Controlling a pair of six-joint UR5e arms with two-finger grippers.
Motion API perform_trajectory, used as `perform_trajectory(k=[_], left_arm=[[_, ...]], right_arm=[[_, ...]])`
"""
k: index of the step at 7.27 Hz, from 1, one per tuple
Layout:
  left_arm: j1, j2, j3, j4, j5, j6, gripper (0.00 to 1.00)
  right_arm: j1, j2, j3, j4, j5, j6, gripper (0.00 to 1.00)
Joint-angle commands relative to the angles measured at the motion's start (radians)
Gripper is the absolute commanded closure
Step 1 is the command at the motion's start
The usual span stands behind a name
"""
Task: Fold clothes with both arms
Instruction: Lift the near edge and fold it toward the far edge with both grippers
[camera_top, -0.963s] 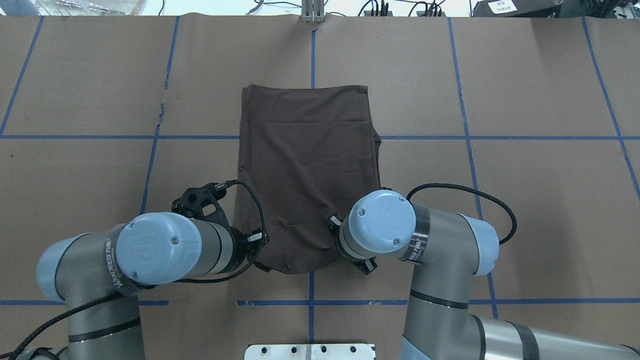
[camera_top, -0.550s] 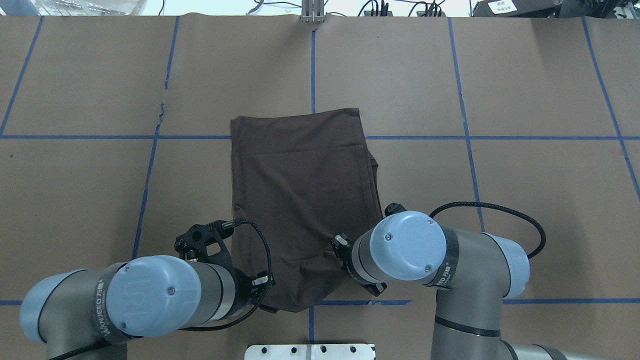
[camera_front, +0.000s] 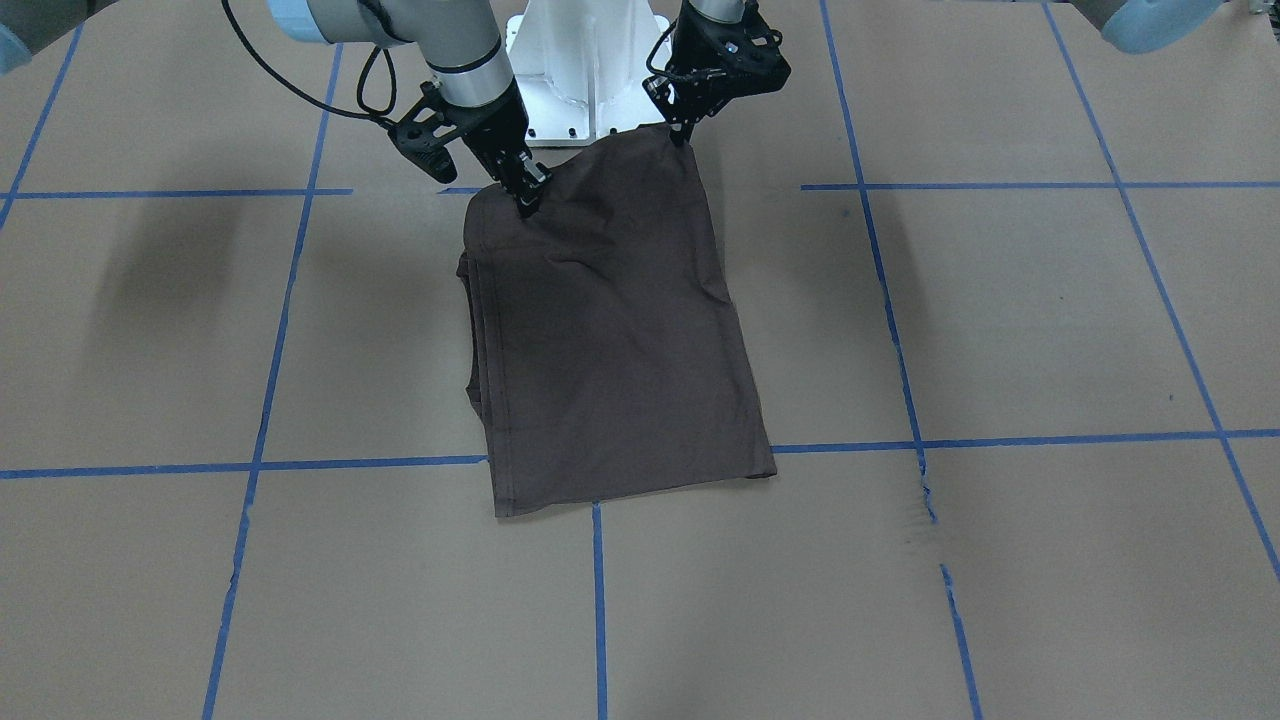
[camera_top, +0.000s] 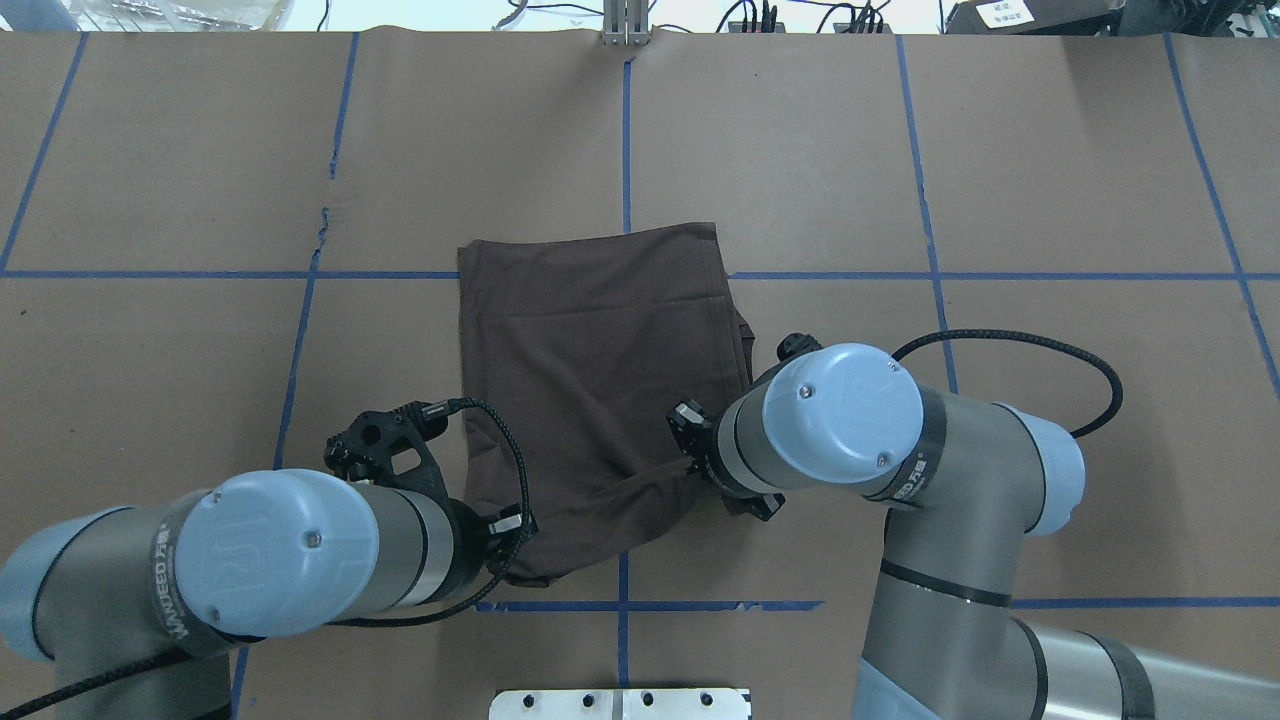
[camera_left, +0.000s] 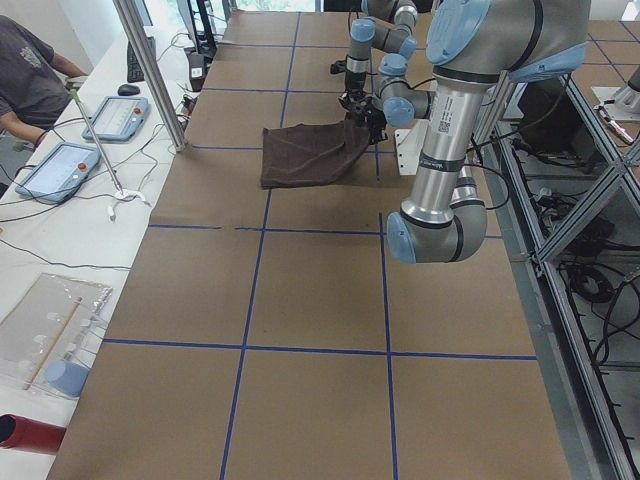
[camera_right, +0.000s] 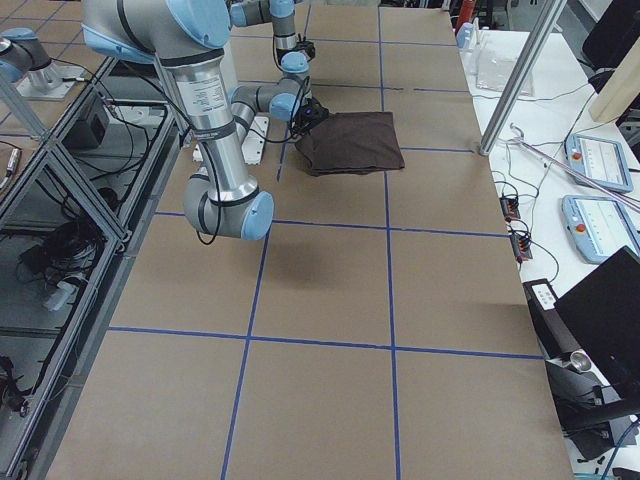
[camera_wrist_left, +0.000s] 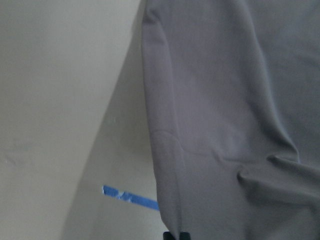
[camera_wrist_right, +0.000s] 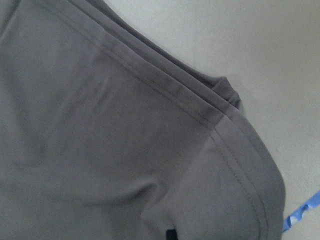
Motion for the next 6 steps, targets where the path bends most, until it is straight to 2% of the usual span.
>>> perform_trajectory(k=[1,3,6], left_arm=[[-0.131,-0.018,0.032,-0.006,-0.033,0.078,1.00],[-0.235,-0.070,0.196,-0.105,-0.042,0.083,1.00],[-0.294,-0.081,0.317,-0.227,-0.042,0.083,1.00]], right_arm=[[0.078,0.080,-0.095,0.000,0.024,-0.061,1.00],[0.134,0.145,-0.204,0.003,0.042,-0.122,1.00],[0.171,0.211,-0.351,0.092,0.056,-0.141,1.00]])
